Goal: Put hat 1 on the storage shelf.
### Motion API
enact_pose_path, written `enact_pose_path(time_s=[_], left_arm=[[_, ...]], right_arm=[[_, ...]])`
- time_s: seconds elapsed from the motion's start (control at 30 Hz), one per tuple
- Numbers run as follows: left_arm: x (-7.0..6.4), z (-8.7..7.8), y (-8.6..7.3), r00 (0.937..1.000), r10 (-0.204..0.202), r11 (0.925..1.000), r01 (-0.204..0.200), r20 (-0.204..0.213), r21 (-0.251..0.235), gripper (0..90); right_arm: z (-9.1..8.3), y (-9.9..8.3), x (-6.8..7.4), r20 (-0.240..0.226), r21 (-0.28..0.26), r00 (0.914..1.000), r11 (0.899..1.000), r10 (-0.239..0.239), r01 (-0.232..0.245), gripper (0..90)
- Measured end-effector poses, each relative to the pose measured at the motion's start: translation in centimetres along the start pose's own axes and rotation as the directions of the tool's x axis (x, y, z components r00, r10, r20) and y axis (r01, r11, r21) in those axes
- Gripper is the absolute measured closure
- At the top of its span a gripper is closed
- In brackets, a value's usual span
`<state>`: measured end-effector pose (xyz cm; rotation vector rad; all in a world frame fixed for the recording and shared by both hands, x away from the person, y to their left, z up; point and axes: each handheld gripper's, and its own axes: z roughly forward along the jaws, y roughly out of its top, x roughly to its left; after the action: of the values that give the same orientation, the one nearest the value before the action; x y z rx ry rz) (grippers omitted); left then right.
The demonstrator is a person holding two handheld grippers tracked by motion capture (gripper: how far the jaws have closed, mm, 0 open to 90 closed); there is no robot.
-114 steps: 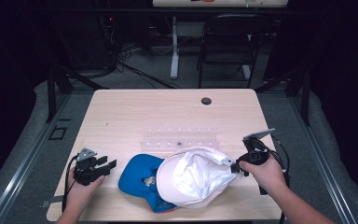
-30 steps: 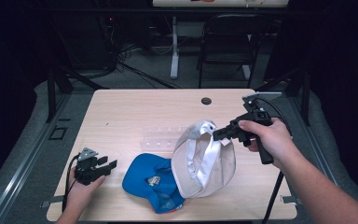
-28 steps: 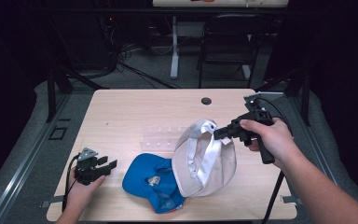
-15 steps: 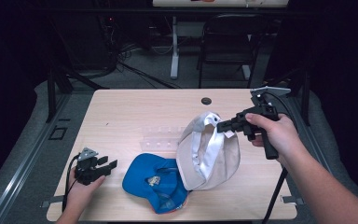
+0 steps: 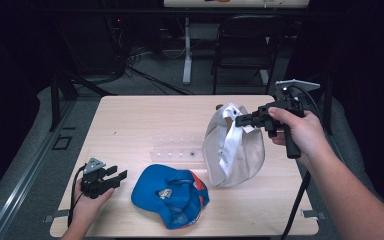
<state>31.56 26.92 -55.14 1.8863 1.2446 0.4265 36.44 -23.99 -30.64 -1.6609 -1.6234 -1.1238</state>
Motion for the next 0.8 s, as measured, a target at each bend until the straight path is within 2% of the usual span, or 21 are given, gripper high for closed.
enact_pose_path(time_s=[0.03, 0.3, 0.4, 0.5, 0.63, 0.7, 0.8], left_arm=[[-0.1, 0.0, 0.1, 1.0, -0.007, 0.9999, 0.007, 0.007, -0.011, 51.4], [-0.9, -0.6, 0.8, 0.9995, 0.018, 0.999, -0.017, 0.027, -0.04, 52.6], [-1.1, -0.9, 1.0, 0.9993, 0.016, 0.9991, -0.014, 0.035, -0.04, 52.9], [-1.6, -1.2, 1.4, 0.9985, 0.016, 0.9974, -0.013, 0.051, -0.071, 52.6], [-2.4, -1.7, 2.1, 0.9974, 0.044, 0.9956, -0.039, 0.057, -0.085, 49.7], [-3.4, -1.9, 3.0, 0.9942, 0.094, 0.9911, -0.089, 0.051, -0.099, 48.2], [-4.2, -2.0, 3.9, 0.9895, 0.138, 0.9835, -0.132, 0.043, -0.123, 47.5]], right_arm=[[0.0, 0.1, 0.1, -0.001, -0.003, 1.0, 1.0, 0.0, 0.0, 81.9], [0.7, 1.5, 0.9, -0.03, -0.016, 0.9995, 1.0, -0.003, 0.003, 81.9], [1.3, 2.0, 1.2, -0.04, -0.019, 0.9992, 1.0, -0.002, 0.001, 81.9], [1.8, 2.6, 1.6, -0.047, -0.023, 0.9989, 1.0, -0.003, 0.002, 81.9], [2.3, 3.2, 2.0, -0.055, -0.028, 0.9985, 1.0, -0.004, 0.002, 81.9], [2.8, 3.7, 2.4, -0.053, -0.034, 0.9986, 0.999, -0.003, 0.001, 81.9], [3.4, 4.2, 2.8, -0.062, -0.046, 0.9981, 0.999, -0.002, -0.001, 81.9]])
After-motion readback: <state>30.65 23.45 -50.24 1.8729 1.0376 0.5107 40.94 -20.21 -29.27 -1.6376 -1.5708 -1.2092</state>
